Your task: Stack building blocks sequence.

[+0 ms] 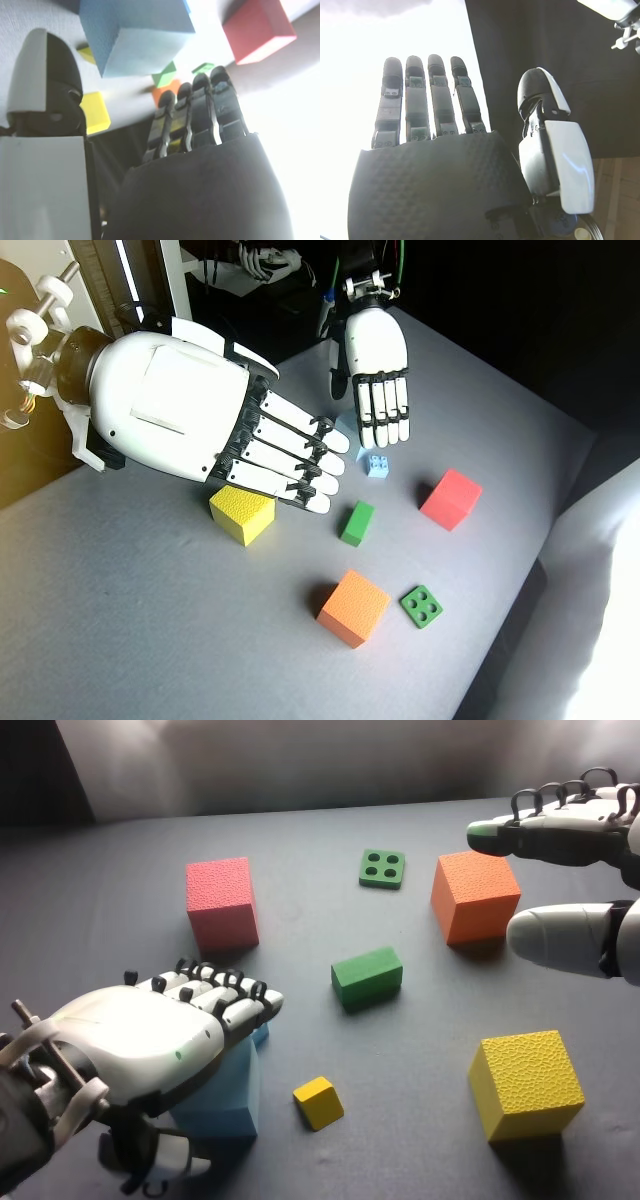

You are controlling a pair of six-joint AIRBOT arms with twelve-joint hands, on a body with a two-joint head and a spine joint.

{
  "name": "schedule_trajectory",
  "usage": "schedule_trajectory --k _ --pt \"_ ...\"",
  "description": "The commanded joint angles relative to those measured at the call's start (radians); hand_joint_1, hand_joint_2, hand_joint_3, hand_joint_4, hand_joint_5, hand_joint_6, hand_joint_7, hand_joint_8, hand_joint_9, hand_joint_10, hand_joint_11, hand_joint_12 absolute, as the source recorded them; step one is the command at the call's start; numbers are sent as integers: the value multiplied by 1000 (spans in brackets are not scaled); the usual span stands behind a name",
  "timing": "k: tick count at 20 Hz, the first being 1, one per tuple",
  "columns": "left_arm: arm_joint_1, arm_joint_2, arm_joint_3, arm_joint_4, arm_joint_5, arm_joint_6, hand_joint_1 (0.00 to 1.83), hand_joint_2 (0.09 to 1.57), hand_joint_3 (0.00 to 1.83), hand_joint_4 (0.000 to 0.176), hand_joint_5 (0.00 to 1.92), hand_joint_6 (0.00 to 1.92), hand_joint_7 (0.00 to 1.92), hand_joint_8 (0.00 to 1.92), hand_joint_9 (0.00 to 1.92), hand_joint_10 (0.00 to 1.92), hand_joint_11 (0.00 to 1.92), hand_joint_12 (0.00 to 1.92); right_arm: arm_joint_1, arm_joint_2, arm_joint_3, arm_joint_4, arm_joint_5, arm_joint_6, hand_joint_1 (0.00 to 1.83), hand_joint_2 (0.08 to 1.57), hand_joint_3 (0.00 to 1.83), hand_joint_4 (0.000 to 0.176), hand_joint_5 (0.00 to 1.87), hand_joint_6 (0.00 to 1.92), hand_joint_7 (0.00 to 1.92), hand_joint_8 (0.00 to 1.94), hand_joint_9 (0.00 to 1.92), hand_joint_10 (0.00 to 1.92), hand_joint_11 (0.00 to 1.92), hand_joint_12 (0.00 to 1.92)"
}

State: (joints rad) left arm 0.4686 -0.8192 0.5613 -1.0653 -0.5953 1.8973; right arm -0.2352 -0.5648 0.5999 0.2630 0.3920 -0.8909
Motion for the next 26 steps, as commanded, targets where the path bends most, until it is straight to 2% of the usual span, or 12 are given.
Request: schedule_trajectory --k 1,2,4,5,6,7,8,12,16,20,21,26 --pt "-8 2 4 26 -76 14 1195 972 0 0 11 4 0 0 0 0 18 9 11 12 -2 -1 117 11 11 1346 3 0 173 1 181 2 150 1 0 368" --pt "-8 -3 9 18 -79 20 1184 983 0 0 1 0 0 0 0 0 3 1 11 12 -2 -1 117 12 1 1346 3 0 163 0 178 3 145 1 0 350" --pt "-8 -11 20 8 -80 30 1186 994 0 0 0 0 0 0 0 0 0 0 11 12 -2 -1 117 13 31 1341 0 0 215 9 221 7 176 6 0 443" --pt "-8 -14 25 5 -80 32 1195 979 0 0 8 3 0 0 0 0 8 3 11 12 -2 -1 117 14 12 1353 4 0 191 4 191 4 150 3 0 383" --pt "-8 -17 30 0 -80 36 1124 999 0 0 1 0 0 0 0 0 1 0 12 12 -2 -1 117 16 20 1353 2 0 192 4 186 3 152 4 0 389" --pt "-8 -21 35 -10 -80 45 1076 1016 6 0 0 0 0 0 0 0 0 0 12 12 -2 -1 117 18 53 1341 0 0 211 5 210 6 178 8 0 479" --pt "-8 -24 38 -20 -80 54 1136 988 0 0 0 0 0 0 0 0 0 0 12 12 -2 -1 117 19 68 1332 0 0 232 8 238 10 205 13 0 555" --pt "-8 -36 51 -49 -80 80 1161 987 0 0 0 0 0 0 0 0 0 0 12 12 -2 -1 117 21 32 1334 0 0 244 2 261 4 221 5 0 550" --pt "-8 -51 60 -83 -80 112 1138 1014 8 0 0 0 0 0 0 0 0 0 12 12 -4 -1 116 42 0 1342 1 0 226 0 223 1 182 2 0 444" --pt "-7 -73 72 -117 -80 138 1135 994 0 0 0 0 0 0 0 0 0 0 12 12 -4 -2 116 41 0 1341 1 0 231 1 230 2 188 3 0 459" --pt "-7 -78 74 -124 -82 144 1162 1013 6 0 0 0 0 0 0 0 1 1 12 12 -4 -2 116 40 56 1344 0 0 221 0 230 1 191 3 0 444" --pt "-7 -105 75 -159 -117 161 1193 1050 17 0 0 0 0 0 0 0 0 0 12 12 -4 -2 116 40 39 1344 1 0 230 2 240 1 206 2 0 485"
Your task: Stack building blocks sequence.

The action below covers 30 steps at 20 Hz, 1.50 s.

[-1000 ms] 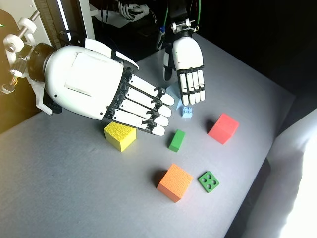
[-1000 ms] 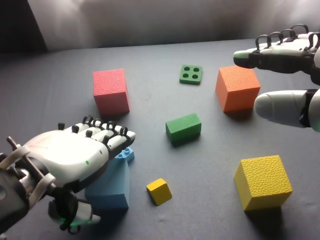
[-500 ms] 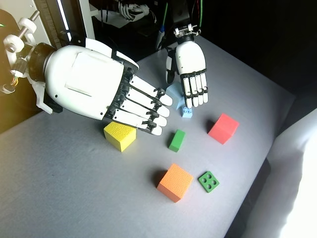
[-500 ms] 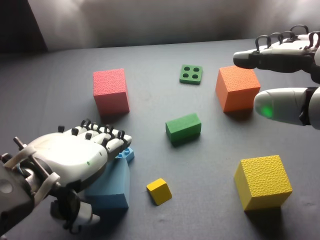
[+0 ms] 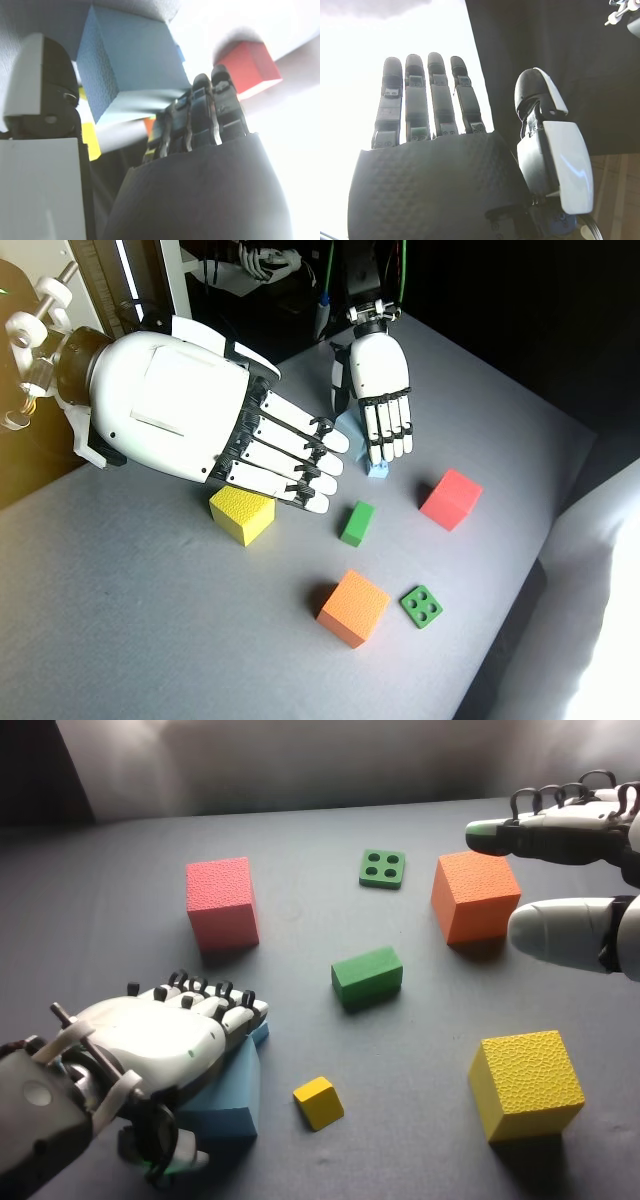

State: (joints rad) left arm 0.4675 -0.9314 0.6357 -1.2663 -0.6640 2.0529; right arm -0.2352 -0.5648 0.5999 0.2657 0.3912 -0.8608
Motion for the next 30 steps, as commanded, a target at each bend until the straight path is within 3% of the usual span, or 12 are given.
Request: schedule_trajectory --k 1,7,10,12,13,14,17,19,22,26,28,30 --pt "-6 1 2 35 -54 5 1174 1067 22 0 0 0 0 0 0 0 5 2 12 12 -3 -4 117 10 25 1344 1 0 230 2 245 2 209 3 0 484" --pt "-10 -17 3 23 -75 5 1241 1091 19 0 27 8 20 6 0 0 30 21 13 12 -3 -2 118 5 48 1339 1 0 250 4 270 4 236 6 0 531" --pt "-11 -17 3 21 -81 5 1395 1183 5 0 442 17 449 12 411 22 10 937 13 12 -3 -1 118 5 5 1351 1 0 205 1 239 1 212 1 0 489" --pt "-13 -17 3 20 -82 5 1418 1188 0 0 664 27 715 21 643 44 131 991 14 12 -3 -1 118 5 31 1348 0 0 237 8 260 6 225 5 0 538" --pt "-14 -18 3 20 -82 5 1465 1162 0 0 809 6 872 830 703 1182 178 1168 14 12 -3 -1 118 5 9 1355 2 0 211 5 221 6 187 6 0 437" --pt "-16 -17 3 21 -82 5 1390 1162 1 0 797 872 965 1018 750 1436 292 1319 14 12 -3 -1 118 5 46 1352 0 0 222 5 238 7 200 9 0 455" --pt "-27 -17 2 23 -81 7 1382 1117 0 0 939 860 1052 906 830 1359 426 1443 14 12 -3 -1 118 5 45 1349 0 0 231 5 244 5 208 8 0 472" --pt "-46 -16 2 18 -81 17 1389 1111 0 0 1068 463 1045 974 852 1502 474 1688 14 12 -3 -1 118 5 5 1360 2 0 215 2 237 2 209 3 0 457" --pt "-91 -10 -3 -27 -79 74 1385 1106 0 0 995 729 1065 889 840 1381 429 1560 13 12 -3 -1 118 5 47 1351 0 0 271 9 300 8 261 12 0 598" --pt "-150 -3 -5 -65 -76 127 1380 1120 1 0 962 767 1033 952 813 1421 405 1577 13 12 -3 -1 118 5 30 1362 1 0 225 2 217 1 176 1 0 407" --pt "-179 -3 -3 -78 -75 146 1387 1111 1 0 1093 459 1030 998 818 1511 446 1642 13 12 -3 -1 118 5 81 1341 0 0 292 6 305 6 270 13 0 627" --pt "-199 -3 1 -82 -74 156 1388 1096 0 0 1140 438 1044 951 843 1450 393 1633 13 12 -3 -1 118 5 66 1342 0 0 257 0 278 4 240 5 0 559"
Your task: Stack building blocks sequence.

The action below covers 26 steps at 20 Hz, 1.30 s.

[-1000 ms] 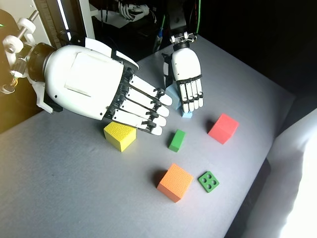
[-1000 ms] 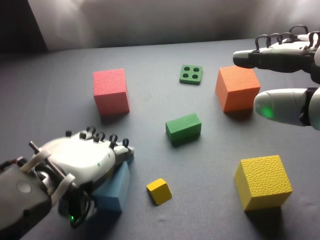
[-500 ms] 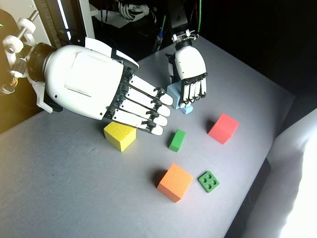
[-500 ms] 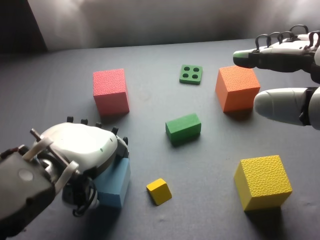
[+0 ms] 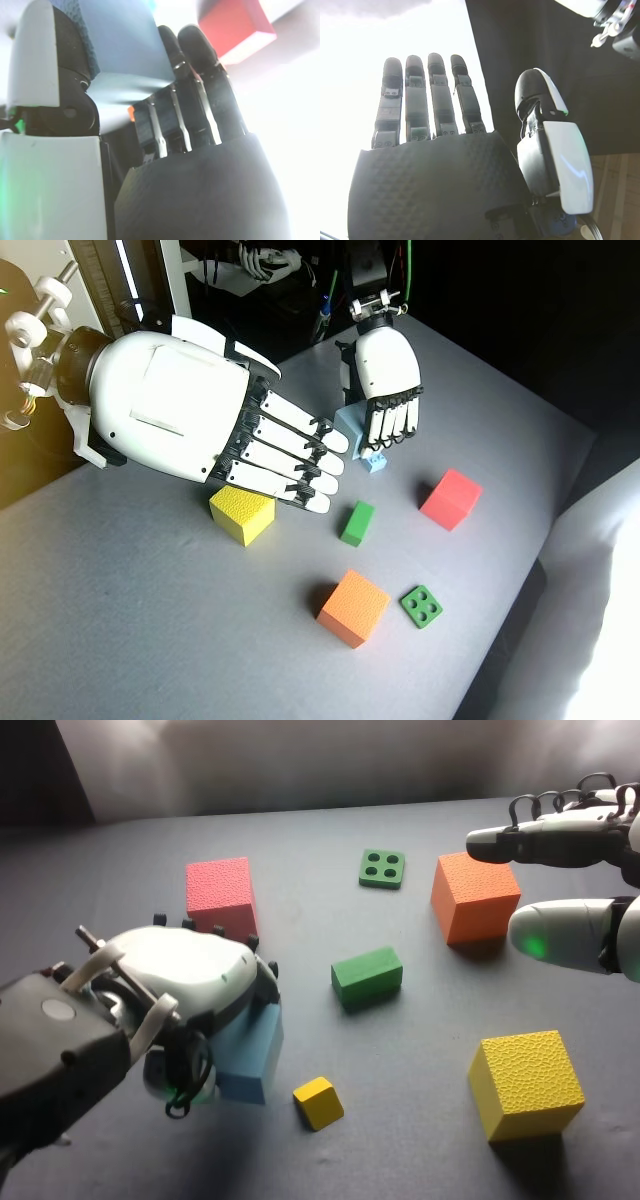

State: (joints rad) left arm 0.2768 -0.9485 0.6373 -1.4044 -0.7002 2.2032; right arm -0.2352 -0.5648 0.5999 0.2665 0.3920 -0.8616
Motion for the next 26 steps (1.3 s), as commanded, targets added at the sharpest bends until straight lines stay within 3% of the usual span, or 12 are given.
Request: schedule_trajectory --k 1,3,7,8,9,10,12,14,23,24,25,26 --pt "-19 14 6 56 -32 6 1388 1096 0 0 1140 438 1044 951 843 1450 393 1633 13 12 -3 -2 117 6 66 1342 0 0 257 0 278 4 240 5 0 559" --pt "-46 11 27 56 -5 11 1378 1119 2 0 1034 690 991 1015 789 1426 397 1557 13 12 -3 -2 117 6 35 1356 2 0 199 0 206 0 177 0 0 428" --pt "-111 -2 97 52 87 32 1375 1142 2 0 957 731 950 1125 776 1476 449 1544 13 12 -3 -2 117 6 55 1350 1 0 210 2 230 3 199 2 0 492" --pt "-126 -6 114 52 106 32 1384 1121 0 0 1051 532 1007 1064 822 1478 472 1570 13 12 -3 -2 117 7 69 1345 0 0 231 7 253 8 225 9 0 570" --pt "-141 -11 132 51 119 35 1378 1129 1 0 984 695 990 1056 797 1449 454 1573 13 12 -3 -2 117 7 84 1347 0 0 222 6 240 8 209 9 0 488" --pt "-156 -19 151 48 134 39 1376 1134 0 0 972 717 982 1067 783 1459 429 1591 14 12 -3 -2 118 7 44 1353 2 0 203 1 209 2 173 2 0 403" --pt "-185 -31 198 29 167 58 1373 1144 1 0 927 800 966 1086 774 1475 410 1609 14 12 -3 -2 118 7 45 1349 0 0 231 6 234 5 203 10 0 491" --pt "-204 -41 240 13 210 73 1376 1134 0 0 954 751 983 1062 791 1446 434 1529 14 12 -3 -2 118 8 83 1340 0 0 260 5 271 5 238 11 0 597" --pt "-222 -83 381 16 350 74 1373 1143 0 0 914 817 970 1085 786 1448 420 1504 16 12 -3 -2 118 15 52 1343 1 0 255 0 256 0 226 1 0 554" --pt "-222 -88 395 22 360 74 1375 1136 0 0 935 791 978 1070 800 1427 438 1503 17 12 -3 -2 118 15 65 1339 0 0 266 2 275 4 246 6 0 588" --pt "-222 -90 403 26 365 74 1384 1115 0 0 1052 539 1021 1024 840 1454 469 1547 17 12 -3 -1 118 16 60 1338 0 0 268 2 280 4 252 7 0 596" --pt "-222 -95 416 32 375 74 1372 1142 6 0 951 721 952 1130 778 1480 433 1542 17 12 -3 -1 118 18 74 1334 0 0 291 7 289 5 263 8 0 643"
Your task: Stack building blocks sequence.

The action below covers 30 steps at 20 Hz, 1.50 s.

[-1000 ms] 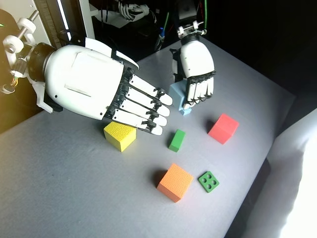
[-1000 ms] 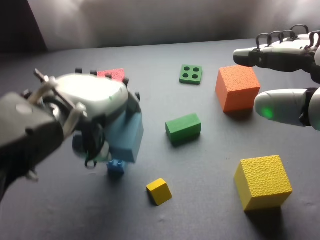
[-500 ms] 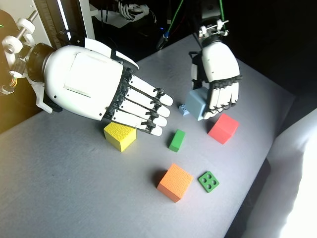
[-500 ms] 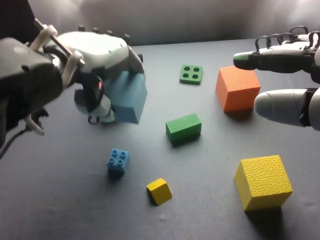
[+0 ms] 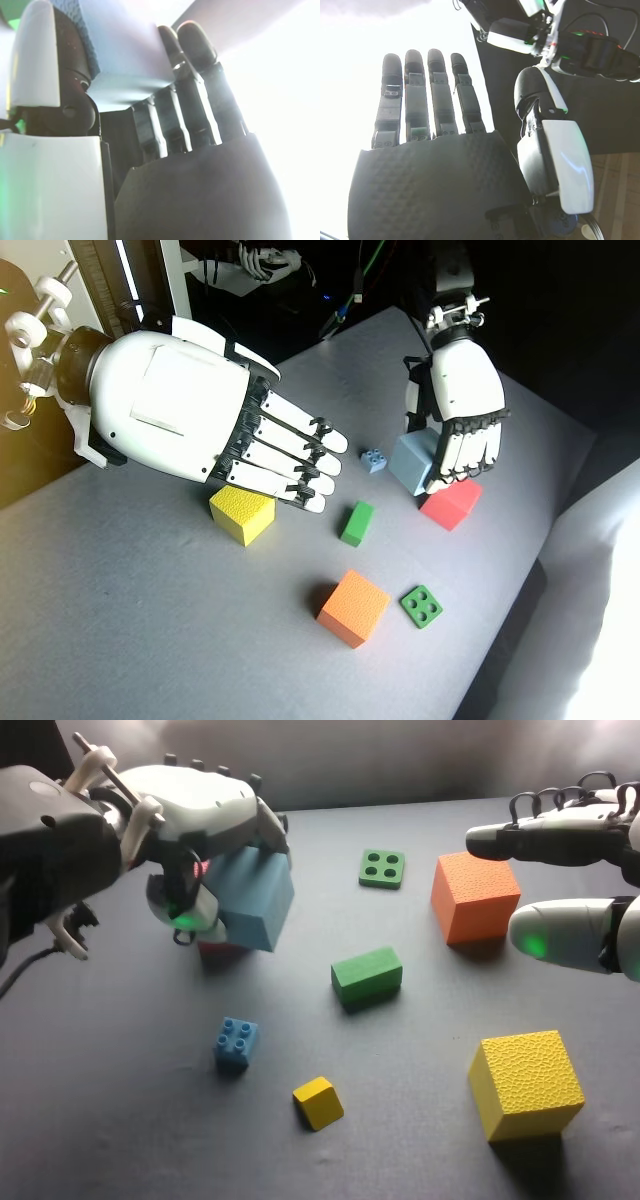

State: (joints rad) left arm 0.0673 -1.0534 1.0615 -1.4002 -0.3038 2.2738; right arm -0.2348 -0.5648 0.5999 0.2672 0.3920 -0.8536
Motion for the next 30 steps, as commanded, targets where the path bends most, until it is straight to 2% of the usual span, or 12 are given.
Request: schedule_trajectory --k 1,3,6,9,14,16,19,20,23,26,28,30 --pt "-12 4 8 35 -8 4 1374 1143 0 0 954 711 956 1143 798 1496 427 1570 17 12 -4 -2 118 11 66 1338 0 0 270 3 275 3 250 2 0 615" --pt "-13 -3 31 48 11 4 1383 1118 0 0 1042 545 1005 1055 842 1470 480 1559 17 11 -4 -2 118 11 95 1333 0 0 281 3 285 3 263 4 0 656" --pt "-17 -16 70 58 39 4 1371 1147 1 0 922 792 957 1118 771 1472 400 1550 17 11 -4 -2 118 11 109 1330 0 0 291 10 299 6 271 5 0 673" --pt "-20 -24 96 62 46 3 1385 1108 0 0 1048 571 1036 1006 843 1424 429 1528 17 11 -4 -2 117 11 112 1327 0 0 288 1 288 1 259 1 0 656" --pt "-22 -37 135 63 56 -1 1388 1100 1 0 1043 587 1061 955 860 1405 430 1515 17 12 -4 -2 117 13 89 1337 0 0 294 5 306 6 273 9 0 659" --pt "-22 -38 146 63 60 -3 1378 1128 0 0 942 778 1012 1011 807 1421 442 1492 17 12 -4 -2 117 13 74 1345 2 0 267 2 281 1 250 1 0 575" --pt "-21 -40 167 63 69 -3 1382 1118 0 0 1001 646 1027 1011 826 1451 430 1533 17 12 -5 -2 116 22 84 1341 0 0 271 1 282 0 255 2 0 619" --pt "-21 -42 173 63 70 -3 1377 1129 5 0 930 781 1009 1021 810 1434 432 1518 17 12 -5 -2 116 24 88 1339 0 0 276 3 288 3 261 4 0 618" --pt "-20 -52 195 63 79 -4 1382 1116 0 0 1017 624 1018 1044 832 1443 443 1538 17 12 -5 -2 116 29 81 1336 0 0 277 3 300 7 265 6 0 616" --pt "-18 -57 210 62 84 -4 1378 1124 3 0 944 784 1012 1012 820 1411 432 1484 17 12 -6 -2 116 33 73 1336 0 0 270 0 279 0 243 0 0 580" --pt "-17 -58 214 60 86 -4 1384 1115 0 0 1026 591 1020 1042 842 1441 464 1496 16 12 -6 -2 116 34 113 1328 0 0 291 5 299 4 267 7 0 637" --pt "-14 -61 217 54 86 -4 1379 1131 0 0 977 674 978 1095 824 1485 464 1546 17 12 -6 -2 116 37 66 1331 1 0 283 4 305 5 269 8 0 662"
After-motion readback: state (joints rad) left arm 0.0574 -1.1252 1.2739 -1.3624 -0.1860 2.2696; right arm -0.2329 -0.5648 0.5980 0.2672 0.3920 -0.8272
